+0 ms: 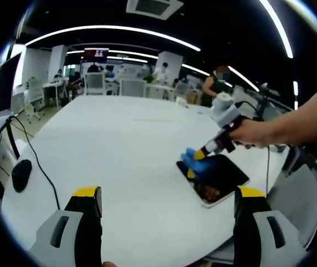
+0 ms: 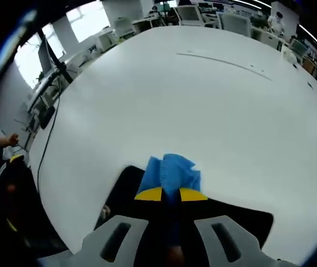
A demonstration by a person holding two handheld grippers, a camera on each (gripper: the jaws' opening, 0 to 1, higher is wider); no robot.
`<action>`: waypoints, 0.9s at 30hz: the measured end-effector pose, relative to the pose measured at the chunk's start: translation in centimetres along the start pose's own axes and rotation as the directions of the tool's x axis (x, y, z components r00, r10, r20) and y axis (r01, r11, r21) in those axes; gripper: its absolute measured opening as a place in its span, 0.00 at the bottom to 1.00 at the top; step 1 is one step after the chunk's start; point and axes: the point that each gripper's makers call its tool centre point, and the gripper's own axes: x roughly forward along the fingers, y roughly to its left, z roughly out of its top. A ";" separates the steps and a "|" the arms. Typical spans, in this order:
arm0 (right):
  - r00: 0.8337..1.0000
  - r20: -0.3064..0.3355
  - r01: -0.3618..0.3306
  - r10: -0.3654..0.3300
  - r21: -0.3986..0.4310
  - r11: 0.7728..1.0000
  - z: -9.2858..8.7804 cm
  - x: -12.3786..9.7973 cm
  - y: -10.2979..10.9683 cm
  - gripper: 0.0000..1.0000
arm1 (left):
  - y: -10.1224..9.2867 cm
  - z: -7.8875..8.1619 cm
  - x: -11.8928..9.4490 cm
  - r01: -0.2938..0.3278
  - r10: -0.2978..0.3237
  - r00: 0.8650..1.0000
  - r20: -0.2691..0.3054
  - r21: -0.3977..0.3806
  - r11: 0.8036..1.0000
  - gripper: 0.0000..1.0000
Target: Wipe the mirror surface with the cleaning cloth until all visible marks leave the cleaned area.
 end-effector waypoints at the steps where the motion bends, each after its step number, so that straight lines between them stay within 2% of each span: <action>1: 1.000 0.001 0.003 -0.003 -0.006 1.000 0.0 0.0 0.0 0.04 | 0.0 0.1 0.0 0.000 0.000 1.000 0.002 -0.002 1.000 1.00; 12: 1.000 0.002 0.017 -0.017 0.039 0.999 -0.7 -0.2 -0.2 0.03 | -0.4 0.4 0.1 0.006 -0.006 1.000 0.008 0.006 1.000 1.00; 13: 1.000 0.007 0.022 -0.022 0.026 0.999 -0.9 -0.3 0.0 0.03 | -0.4 0.4 0.1 0.006 -0.006 1.000 0.008 0.006 1.000 1.00; 14: 0.999 0.019 0.042 -0.041 -0.041 0.998 -0.9 -0.3 -0.1 0.03 | -0.5 0.4 0.1 0.006 -0.006 1.000 0.009 0.002 1.000 1.00; 17: 0.999 0.009 0.035 -0.035 -0.009 0.999 -1.4 -0.3 0.3 0.03 | -0.7 0.4 0.1 0.008 -0.008 1.000 0.008 -0.001 1.000 1.00; 27: 1.000 0.014 0.027 -0.027 0.000 1.000 -2.7 -1.0 1.1 0.03 | -1.3 0.8 0.6 0.022 -0.022 1.000 0.011 0.011 1.000 1.00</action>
